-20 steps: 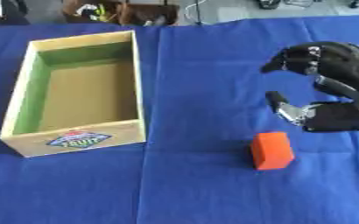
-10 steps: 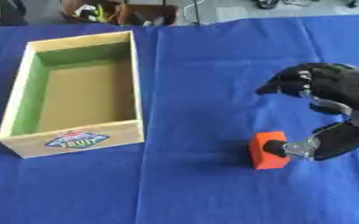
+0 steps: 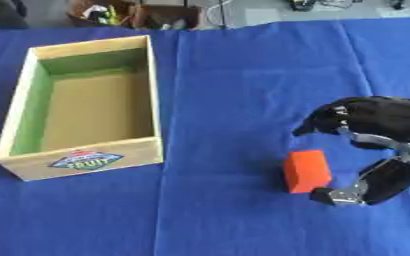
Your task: Pick up objects on the table and place them in the box.
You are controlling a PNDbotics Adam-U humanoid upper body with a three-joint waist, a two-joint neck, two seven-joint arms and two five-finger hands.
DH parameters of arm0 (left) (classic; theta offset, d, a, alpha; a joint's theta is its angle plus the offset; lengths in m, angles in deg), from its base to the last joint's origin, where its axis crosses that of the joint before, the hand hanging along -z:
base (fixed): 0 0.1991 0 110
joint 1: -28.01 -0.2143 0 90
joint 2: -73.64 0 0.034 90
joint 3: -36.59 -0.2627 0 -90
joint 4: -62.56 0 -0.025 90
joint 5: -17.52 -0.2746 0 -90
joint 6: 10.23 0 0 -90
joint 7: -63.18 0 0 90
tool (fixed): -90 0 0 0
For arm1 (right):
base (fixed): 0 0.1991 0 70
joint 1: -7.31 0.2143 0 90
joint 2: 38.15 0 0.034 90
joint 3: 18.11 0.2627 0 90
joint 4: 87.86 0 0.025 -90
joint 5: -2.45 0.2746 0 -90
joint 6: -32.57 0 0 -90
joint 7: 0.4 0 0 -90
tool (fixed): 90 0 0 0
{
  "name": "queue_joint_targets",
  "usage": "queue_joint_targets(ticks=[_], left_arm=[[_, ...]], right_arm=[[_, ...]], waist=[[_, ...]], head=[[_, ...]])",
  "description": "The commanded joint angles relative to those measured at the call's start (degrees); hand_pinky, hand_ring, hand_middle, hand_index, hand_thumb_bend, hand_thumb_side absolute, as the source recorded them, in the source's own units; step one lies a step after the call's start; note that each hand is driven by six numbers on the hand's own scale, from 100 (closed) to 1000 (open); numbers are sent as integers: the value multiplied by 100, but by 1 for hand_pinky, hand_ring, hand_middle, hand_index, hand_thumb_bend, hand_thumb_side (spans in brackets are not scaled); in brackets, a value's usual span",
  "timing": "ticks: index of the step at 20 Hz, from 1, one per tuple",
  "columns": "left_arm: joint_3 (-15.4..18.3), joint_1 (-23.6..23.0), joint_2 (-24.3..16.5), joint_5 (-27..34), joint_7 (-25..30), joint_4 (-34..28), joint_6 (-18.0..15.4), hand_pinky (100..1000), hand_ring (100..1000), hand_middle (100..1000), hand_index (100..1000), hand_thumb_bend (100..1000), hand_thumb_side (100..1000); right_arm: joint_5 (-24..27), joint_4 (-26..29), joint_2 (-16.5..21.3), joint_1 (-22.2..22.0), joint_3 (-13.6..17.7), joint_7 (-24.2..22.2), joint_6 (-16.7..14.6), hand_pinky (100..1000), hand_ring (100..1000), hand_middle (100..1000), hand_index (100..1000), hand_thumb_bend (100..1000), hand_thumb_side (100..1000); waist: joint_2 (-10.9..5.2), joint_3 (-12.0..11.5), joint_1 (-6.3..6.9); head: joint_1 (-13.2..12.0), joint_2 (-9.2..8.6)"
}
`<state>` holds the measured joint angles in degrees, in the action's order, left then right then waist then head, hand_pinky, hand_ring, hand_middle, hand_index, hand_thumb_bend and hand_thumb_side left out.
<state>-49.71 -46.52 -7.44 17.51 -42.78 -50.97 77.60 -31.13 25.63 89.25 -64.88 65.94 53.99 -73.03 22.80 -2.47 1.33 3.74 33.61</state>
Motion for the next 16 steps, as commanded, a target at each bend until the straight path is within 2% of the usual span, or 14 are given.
queue_joint_targets(ticks=[1, 5, 10, 16], left_arm=[[-40, 34, -90, -8, 34, -106, 4, 626, 751, 747, 781, 100, 977], [-48, 37, -80, -4, 44, -106, 7, 626, 751, 747, 781, 100, 976], [-69, 44, -65, 7, 66, -106, 11, 626, 752, 748, 781, 100, 977], [-74, 45, -53, 17, 75, -106, 11, 626, 754, 749, 781, 100, 978]], right_arm=[[-177, 111, 62, 26, -63, -89, 81, 878, 880, 773, 946, 461, 829], [-367, 111, -33, 38, -175, -139, 210, 867, 866, 731, 935, 440, 819], [-612, 101, -161, 77, -265, -113, 475, 857, 857, 732, 929, 413, 815], [-848, -3, -237, 80, -332, -160, 547, 856, 857, 734, 922, 400, 811]], waist=[[-145, -13, -12], [-135, -31, -5], [-114, -47, 0], [-80, -63, 11]], head=[[22, -47], [43, -47], [63, -76], [82, -110]])
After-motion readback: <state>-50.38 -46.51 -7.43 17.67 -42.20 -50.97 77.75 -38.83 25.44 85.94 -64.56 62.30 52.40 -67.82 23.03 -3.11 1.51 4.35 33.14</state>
